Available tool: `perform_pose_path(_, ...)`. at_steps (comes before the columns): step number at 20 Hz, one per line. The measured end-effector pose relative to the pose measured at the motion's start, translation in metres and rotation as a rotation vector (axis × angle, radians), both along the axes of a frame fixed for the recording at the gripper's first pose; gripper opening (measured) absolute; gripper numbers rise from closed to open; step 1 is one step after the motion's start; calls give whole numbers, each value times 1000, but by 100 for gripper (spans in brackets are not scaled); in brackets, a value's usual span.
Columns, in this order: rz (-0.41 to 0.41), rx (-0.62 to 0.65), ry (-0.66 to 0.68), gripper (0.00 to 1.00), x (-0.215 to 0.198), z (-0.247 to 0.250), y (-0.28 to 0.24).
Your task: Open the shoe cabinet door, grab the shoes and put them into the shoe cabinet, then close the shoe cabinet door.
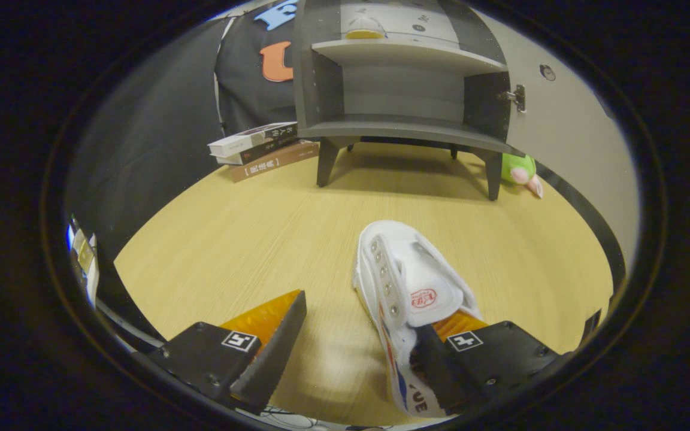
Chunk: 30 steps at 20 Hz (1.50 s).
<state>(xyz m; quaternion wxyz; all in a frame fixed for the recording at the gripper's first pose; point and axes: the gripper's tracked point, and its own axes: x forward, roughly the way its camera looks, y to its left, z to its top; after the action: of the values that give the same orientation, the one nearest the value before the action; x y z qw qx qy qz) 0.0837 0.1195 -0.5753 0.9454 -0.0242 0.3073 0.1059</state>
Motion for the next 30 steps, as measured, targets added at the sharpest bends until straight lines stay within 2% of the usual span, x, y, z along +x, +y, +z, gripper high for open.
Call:
perform_pose_path(2,-6,8,-7,82,6,2,-6)
perform_pose_path(5,-15,26,12,23,15,1,-7)
perform_pose_path(6,-1,6,16,18,12,3,-8)
perform_pose_path(8,20,-49,18,14,12,9,-12)
perform_pose_path(13,30,-19,-12,11,12,60,-16)
perform_pose_path(22,-3,-10,-219,11,42,234,-46)
perform_pose_path(30,-24,4,-417,11,105,373,-46)
